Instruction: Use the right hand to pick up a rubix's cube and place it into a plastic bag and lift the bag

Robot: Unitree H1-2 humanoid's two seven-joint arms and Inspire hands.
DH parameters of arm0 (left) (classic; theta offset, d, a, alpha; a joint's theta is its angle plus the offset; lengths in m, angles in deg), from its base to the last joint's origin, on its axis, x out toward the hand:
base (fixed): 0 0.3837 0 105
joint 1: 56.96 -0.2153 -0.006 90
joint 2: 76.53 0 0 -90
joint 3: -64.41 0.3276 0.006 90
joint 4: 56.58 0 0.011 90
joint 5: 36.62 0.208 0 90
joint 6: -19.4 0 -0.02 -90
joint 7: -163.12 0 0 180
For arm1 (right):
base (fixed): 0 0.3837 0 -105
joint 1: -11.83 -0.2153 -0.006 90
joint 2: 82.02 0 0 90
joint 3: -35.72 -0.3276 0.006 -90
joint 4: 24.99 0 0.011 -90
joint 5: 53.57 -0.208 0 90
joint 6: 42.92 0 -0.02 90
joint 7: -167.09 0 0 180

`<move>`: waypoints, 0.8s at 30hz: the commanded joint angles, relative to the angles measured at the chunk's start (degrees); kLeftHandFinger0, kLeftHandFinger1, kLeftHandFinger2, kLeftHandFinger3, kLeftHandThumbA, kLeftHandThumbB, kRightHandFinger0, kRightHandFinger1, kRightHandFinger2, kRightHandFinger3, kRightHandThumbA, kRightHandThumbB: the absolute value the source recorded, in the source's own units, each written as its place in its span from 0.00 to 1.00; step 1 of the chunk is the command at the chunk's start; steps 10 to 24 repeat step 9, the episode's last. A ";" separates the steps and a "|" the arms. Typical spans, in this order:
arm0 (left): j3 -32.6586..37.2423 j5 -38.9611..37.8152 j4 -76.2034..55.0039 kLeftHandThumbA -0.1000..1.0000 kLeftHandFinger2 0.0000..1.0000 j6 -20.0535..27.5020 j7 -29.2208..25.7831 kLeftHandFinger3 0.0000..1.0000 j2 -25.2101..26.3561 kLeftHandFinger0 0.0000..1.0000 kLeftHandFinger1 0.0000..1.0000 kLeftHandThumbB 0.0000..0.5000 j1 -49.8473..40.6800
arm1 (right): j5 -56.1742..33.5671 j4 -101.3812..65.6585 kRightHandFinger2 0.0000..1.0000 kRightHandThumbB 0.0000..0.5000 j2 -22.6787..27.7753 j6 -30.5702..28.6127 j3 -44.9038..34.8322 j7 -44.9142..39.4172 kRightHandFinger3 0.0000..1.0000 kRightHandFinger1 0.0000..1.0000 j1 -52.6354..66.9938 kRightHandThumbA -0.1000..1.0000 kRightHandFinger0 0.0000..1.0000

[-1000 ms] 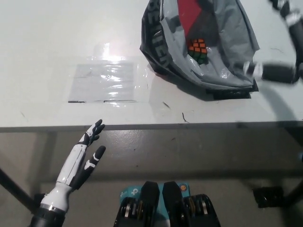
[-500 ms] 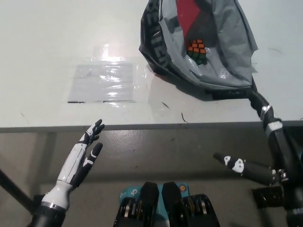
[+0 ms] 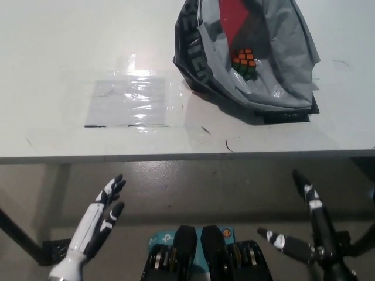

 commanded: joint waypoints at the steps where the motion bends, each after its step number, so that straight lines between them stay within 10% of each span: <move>1: 0.30 -1.11 -2.73 0.98 1.00 5.55 -0.31 1.00 -0.12 1.00 1.00 0.34 -4.21 | 2.74 8.45 1.00 0.41 -1.93 -20.41 -2.08 6.67 1.00 1.00 2.92 1.00 1.00; 24: -0.04 -1.11 -2.65 0.98 1.00 5.32 -0.30 1.00 0.11 1.00 1.00 0.35 -3.83 | 3.32 9.71 1.00 0.42 -1.98 -20.41 -1.72 7.02 1.00 1.00 1.68 1.00 1.00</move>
